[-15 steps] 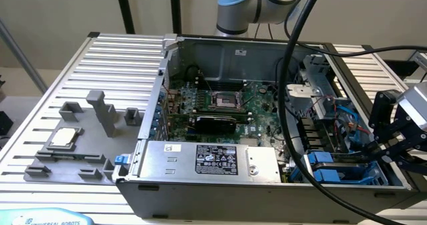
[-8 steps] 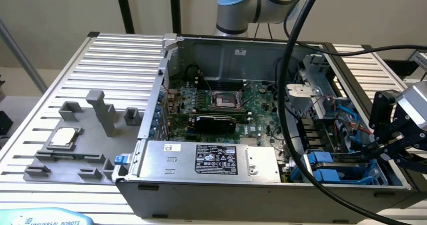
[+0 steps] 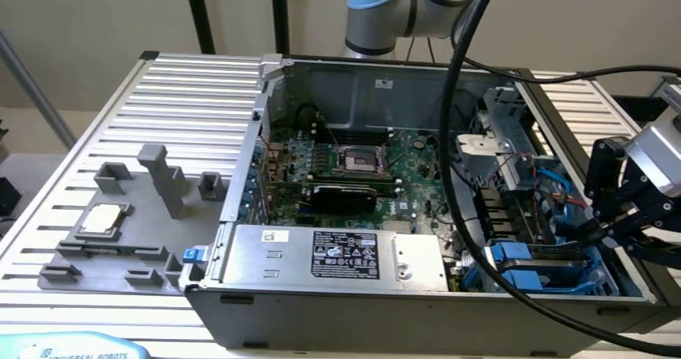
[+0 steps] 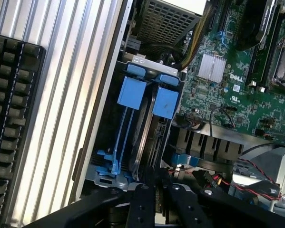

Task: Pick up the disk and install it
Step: 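Insert the first disk wire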

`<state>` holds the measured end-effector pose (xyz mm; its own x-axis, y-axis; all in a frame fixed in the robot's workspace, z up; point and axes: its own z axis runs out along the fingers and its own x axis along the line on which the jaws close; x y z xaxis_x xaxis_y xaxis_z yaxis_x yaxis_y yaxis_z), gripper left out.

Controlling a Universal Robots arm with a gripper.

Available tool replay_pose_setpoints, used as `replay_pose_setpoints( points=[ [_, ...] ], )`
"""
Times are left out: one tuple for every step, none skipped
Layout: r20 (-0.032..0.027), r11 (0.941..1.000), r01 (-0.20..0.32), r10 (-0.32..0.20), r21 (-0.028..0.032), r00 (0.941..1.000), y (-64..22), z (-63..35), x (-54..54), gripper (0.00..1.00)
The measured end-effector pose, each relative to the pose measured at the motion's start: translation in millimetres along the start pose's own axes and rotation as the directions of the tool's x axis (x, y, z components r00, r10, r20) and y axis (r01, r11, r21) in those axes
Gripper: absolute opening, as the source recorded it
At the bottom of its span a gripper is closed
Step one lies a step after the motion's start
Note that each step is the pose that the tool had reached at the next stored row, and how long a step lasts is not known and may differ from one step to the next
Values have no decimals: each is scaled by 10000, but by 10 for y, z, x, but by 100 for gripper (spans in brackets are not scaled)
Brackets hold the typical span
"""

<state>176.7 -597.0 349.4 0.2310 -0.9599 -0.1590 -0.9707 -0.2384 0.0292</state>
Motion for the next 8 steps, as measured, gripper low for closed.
replay_pose_setpoints(
  points=[
    [1, 10000, -1, 1, -2, 10000, 18, -1, -11, 16],
    [1, 10000, -2, 2, -6, 10000, 37, 0, -21, 16],
    [3, 10000, -3, 3, -13, 10000, 55, 1, -28, 16],
    [6, 10000, -4, 4, -21, 10000, 72, 3, -32, 16],
    [10, 10000, -8, 8, -35, 10000, 85, 4, -36, 16],
    [13, 10000, -15, 15, -49, 10000, 95, 4, -38, 16],
    [17, 10000, -25, 25, -60, 10000, 103, 5, -39, 16],
    [20, 10000, -36, 36, -70, 10000, 110, 6, -41, 16]
  ],
)
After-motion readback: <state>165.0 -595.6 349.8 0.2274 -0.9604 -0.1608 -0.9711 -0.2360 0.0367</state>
